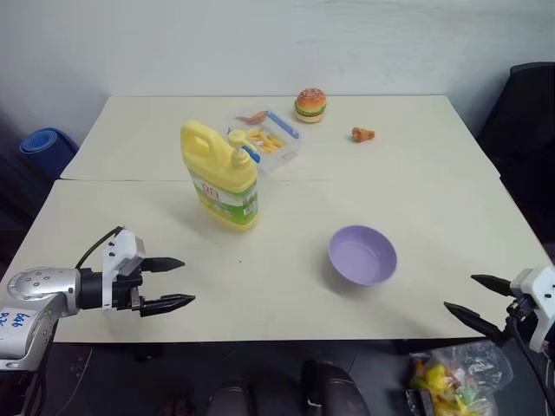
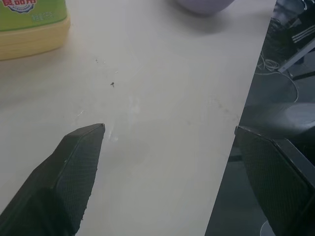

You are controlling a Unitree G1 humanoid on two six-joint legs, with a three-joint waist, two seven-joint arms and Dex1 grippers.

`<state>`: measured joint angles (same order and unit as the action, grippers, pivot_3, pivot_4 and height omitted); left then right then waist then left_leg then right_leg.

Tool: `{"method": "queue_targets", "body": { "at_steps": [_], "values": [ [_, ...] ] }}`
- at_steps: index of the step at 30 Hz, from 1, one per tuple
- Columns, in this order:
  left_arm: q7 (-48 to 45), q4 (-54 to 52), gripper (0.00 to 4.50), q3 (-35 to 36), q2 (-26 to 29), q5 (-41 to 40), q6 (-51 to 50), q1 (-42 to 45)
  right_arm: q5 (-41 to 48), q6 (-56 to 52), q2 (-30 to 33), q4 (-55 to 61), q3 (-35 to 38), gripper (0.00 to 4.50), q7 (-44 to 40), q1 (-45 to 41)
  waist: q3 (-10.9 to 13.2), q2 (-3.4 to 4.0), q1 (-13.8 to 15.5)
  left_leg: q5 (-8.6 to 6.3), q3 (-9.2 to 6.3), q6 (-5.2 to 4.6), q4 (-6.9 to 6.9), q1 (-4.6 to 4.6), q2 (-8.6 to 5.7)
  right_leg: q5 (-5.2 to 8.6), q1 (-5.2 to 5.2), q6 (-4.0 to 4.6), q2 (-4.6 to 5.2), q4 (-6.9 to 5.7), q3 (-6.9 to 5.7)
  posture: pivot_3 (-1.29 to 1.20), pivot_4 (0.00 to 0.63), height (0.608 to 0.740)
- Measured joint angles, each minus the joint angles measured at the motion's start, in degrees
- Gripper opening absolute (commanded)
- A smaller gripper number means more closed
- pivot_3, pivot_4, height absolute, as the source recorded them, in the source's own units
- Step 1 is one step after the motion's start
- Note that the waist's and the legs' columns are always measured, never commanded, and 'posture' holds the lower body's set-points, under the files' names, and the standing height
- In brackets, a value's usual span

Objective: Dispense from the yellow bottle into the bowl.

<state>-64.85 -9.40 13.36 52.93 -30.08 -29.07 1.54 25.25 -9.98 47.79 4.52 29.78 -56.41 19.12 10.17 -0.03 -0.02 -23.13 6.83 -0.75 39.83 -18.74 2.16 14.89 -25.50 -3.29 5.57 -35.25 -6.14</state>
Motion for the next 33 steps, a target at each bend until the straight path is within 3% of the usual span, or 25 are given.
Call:
{"method": "queue_targets", "body": {
  "at_steps": [13, 18, 23, 28, 33],
  "values": [
    [3.9, -1.1, 4.5, 0.1, -3.7, -2.6, -2.7, 2.6, -0.7, 0.0, -1.3, 0.5, -0.1, 4.49, 0.6, -0.2, 0.0, -0.01, 0.1, 0.03, 0.04, 0.04, 0.04, 0.05, -0.02, 0.0, 0.01, 0.0, 0.0, -0.11, 0.04, 0.0, 0.15, 0.74],
    [5.3, -4.0, 4.5, 1.2, -5.1, -7.0, -6.3, 6.9, 2.3, -5.1, -2.7, 11.3, 0.4, 4.49, 3.1, 2.7, 0.0, -0.01, 0.2, 0.07, 0.03, 0.11, 0.05, 0.07, -0.01, 0.0, 0.01, 0.0, -0.01, -0.19, 0.05, 0.0, 0.15, 0.74],
    [1.2, -8.9, 4.5, -2.9, -2.9, -11.1, -10.4, 13.8, 3.8, -13.9, -3.2, 27.4, -1.6, 4.49, 10.5, 2.7, 0.0, -0.04, 0.2, 0.08, 0.05, 0.14, 0.11, 0.11, -0.05, 0.0, 0.03, -0.01, -0.04, -0.27, 0.1, 0.0, 0.15, 0.74],
    [-9.6, -11.2, 4.5, -10.2, 2.0, -12.2, -11.1, 23.7, 0.7, -26.0, -2.9, 37.4, -17.0, 4.49, 20.3, -6.6, 0.0, -0.03, -0.1, 0.15, 0.11, 0.26, 0.1, 0.13, -0.08, 0.02, 0.0, 0.04, -0.2, -0.27, 0.15, 0.0, 0.15, 0.74],
    [-18.2, -9.0, 4.5, -16.9, 3.0, -10.1, -8.9, 31.3, -6.4, -33.1, -5.2, 34.8, -31.5, 4.49, 27.8, -20.1, 0.1, -0.21, -0.1, 0.2, 0.1, 0.24, 0.26, -0.02, -0.3, 0.03, -0.05, 0.06, -0.64, -0.25, 0.13, 0.0, 0.15, 0.74]
  ]
}}
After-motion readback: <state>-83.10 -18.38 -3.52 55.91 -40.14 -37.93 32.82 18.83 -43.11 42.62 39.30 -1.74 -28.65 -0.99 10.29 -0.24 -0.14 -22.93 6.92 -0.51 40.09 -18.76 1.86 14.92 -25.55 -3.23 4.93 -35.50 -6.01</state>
